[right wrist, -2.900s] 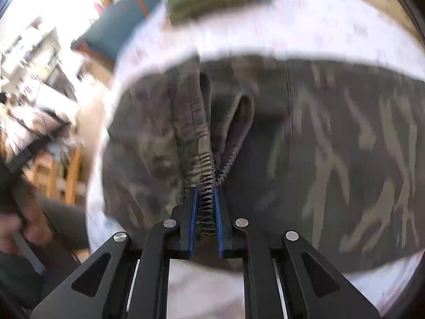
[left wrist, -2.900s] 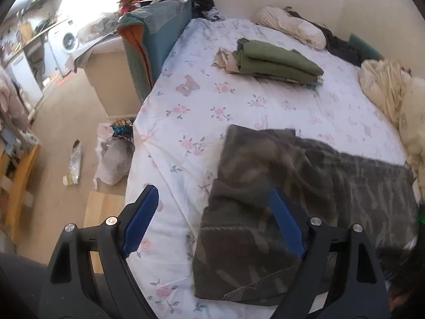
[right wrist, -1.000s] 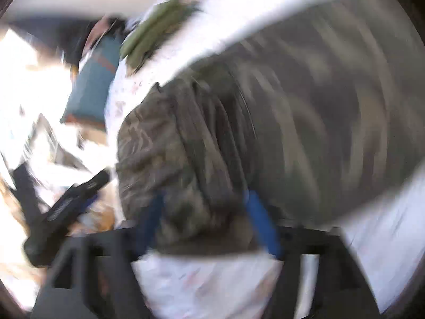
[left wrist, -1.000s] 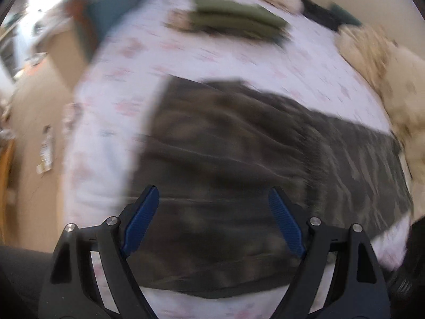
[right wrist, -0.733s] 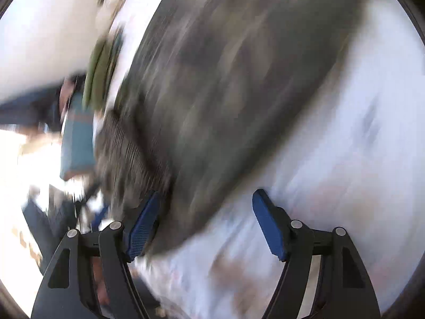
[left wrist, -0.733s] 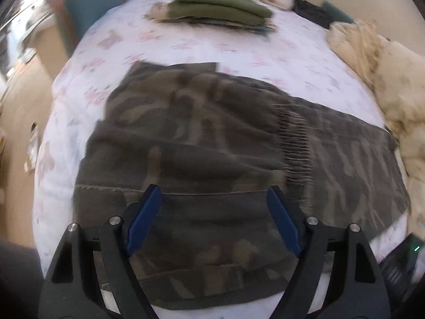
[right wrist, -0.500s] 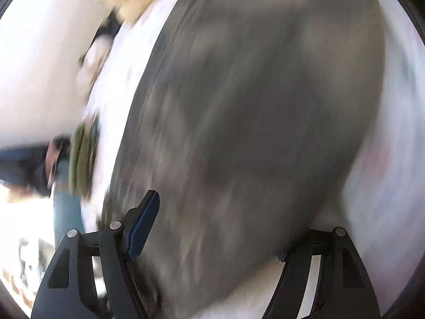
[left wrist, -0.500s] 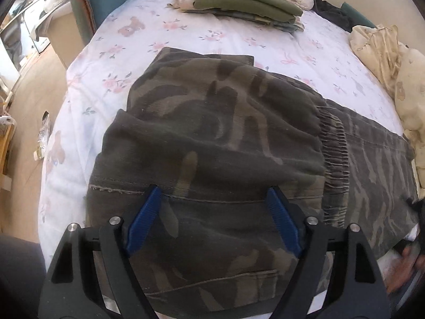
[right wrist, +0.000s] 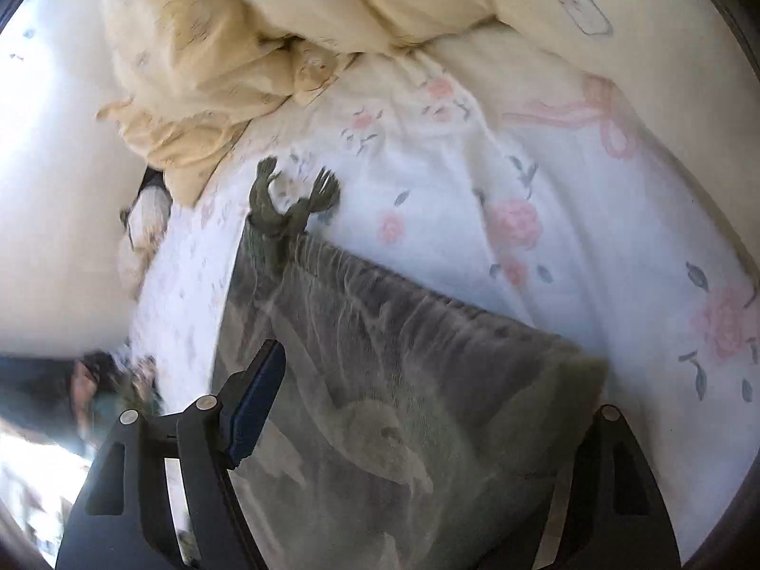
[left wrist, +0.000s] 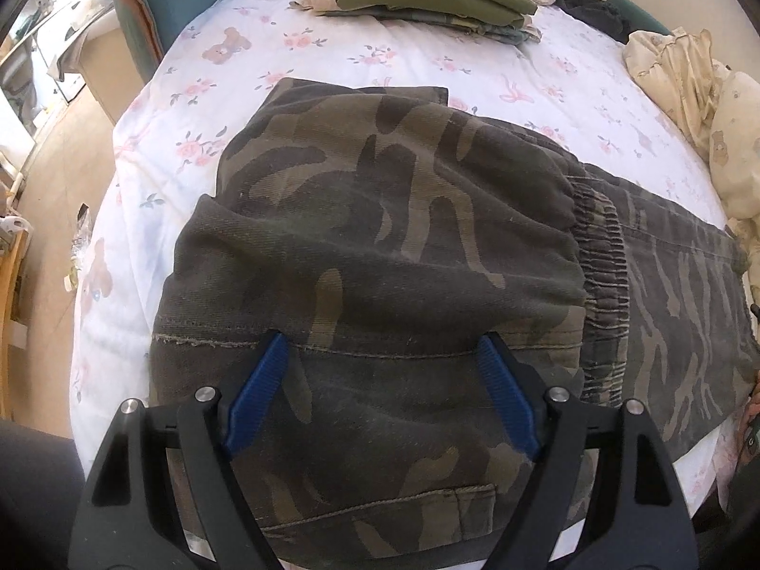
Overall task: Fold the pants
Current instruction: 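Grasp the pant leg cuff with the right tool and lift it, then lay the pant leg over the folded pants with the right tool and release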
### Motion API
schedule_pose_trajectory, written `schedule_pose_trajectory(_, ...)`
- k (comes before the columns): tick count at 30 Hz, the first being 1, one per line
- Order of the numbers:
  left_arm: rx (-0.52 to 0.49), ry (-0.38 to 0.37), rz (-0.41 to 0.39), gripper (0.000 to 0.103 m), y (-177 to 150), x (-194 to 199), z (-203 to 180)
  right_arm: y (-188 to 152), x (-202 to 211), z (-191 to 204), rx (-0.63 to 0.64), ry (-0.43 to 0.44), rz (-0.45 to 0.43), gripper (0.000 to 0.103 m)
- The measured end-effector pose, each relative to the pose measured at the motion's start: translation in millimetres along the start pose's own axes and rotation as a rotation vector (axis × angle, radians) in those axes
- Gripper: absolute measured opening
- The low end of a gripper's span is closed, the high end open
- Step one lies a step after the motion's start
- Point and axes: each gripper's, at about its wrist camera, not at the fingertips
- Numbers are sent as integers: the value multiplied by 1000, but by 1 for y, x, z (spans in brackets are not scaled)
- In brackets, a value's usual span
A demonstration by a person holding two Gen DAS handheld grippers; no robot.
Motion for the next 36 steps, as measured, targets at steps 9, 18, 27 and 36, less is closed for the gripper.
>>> schedule_pose_trajectory(9, -32, -24, -23, 79, -2, 15, 4, -3, 33, 42, 252, 53, -108, 6)
schedule_pose_trajectory(18, 18, -56, -40, 79, -5, 31, 21, -97, 74, 187, 733, 362, -57, 6)
schedule_pose_trajectory(27, 53, -59, -23, 79, -12, 36, 39, -321, 14, 240, 1101, 426, 342, 11)
schedule_pose_trajectory(36, 94, -110, -10, 79, -11, 46, 44, -354, -11, 220, 1109, 301, 515, 57)
Point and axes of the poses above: each gripper's, at about its wrist camera, not at the fingertips, and x roughly against the way its jaws point, z to its left, y to its top, and after that the axes turned 4 degrees about z, right-handed
